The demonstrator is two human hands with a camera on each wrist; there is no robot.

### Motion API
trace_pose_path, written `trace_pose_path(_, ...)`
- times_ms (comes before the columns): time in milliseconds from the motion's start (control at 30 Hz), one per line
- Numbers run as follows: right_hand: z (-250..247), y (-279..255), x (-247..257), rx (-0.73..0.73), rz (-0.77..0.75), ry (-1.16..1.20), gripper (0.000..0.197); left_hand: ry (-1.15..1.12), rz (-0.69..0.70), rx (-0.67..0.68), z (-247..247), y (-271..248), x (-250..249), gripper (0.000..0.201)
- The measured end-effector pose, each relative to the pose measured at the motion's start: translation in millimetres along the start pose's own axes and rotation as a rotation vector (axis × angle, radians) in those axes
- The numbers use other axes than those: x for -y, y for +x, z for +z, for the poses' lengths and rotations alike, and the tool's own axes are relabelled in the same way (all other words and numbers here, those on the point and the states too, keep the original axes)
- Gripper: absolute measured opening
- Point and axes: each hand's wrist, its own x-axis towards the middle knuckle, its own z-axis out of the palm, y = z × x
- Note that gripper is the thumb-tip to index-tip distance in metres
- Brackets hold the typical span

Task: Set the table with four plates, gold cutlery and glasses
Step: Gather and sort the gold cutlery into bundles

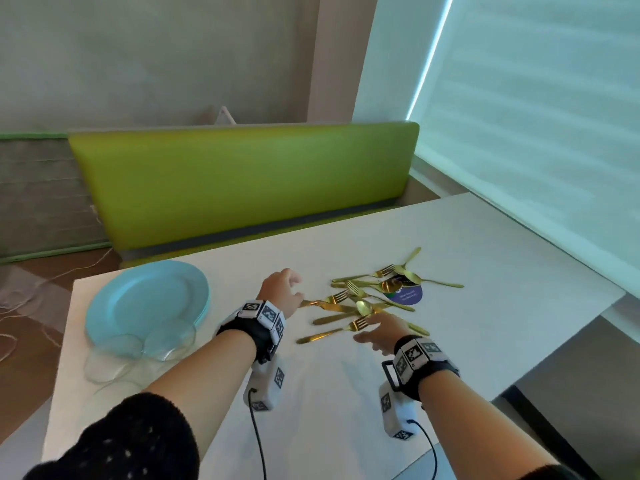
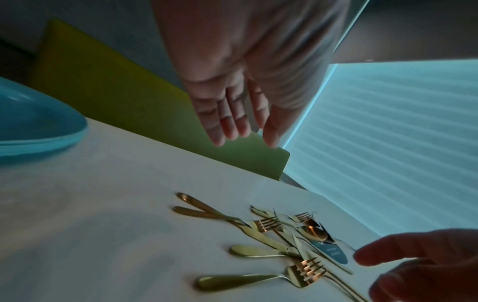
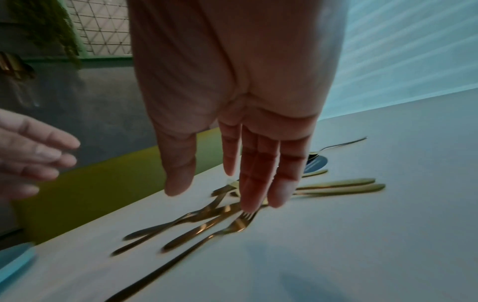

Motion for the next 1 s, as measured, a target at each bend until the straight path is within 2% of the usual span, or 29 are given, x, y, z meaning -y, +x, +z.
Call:
trace_pose_path(67,-20.0,16.7,-10.9,-0.007,0.015,0.025,0.055,0.048,-0.014,0.079,16.5,22.8,-4.8,0.034)
trace_pose_path(167,-36.2,38.7,-22.3,0.015,0.034,-0.077,0.037,0.143,-0.069,0.178,40.2,50.6,-2.3,0.036)
trace_pose_path(267,-34.8,57.7,-31.1,0.068,0.068,-0.134,0.024,0.197,-0.113,0.209,59.4,68.8,2.8,0.033)
trace_pose_path(400,-22.0,75.9,-35.0,0.194,0.076,-0.229,0.031,0.287,-0.101,0.249,77.0,85.0,2.9,0.032)
trace_pose_path(500,-10.5,85.7,-29.1,0.209,0.061,-0.248,0.038,0.405,-0.070,0.267,83.3,95.0,-0.4,0.026)
trace_pose_path(700,18.6,100.7,-14.8,0.233,0.058,-0.222,0.040,0.642,-0.007,0.277,92.7,101.7,6.4,0.036)
trace_pose_path(833,36.0,107.5,-9.6,0.221,0.104,-0.144,0.044,0.651,-0.026,0.252,93.7,103.6,14.0,0.033)
trace_pose_path(1000,52.4,114.6,-6.7,0.121,0.173,-0.038,0.044,0.569,-0.047,0.236,94.1,102.2,20.2,0.025)
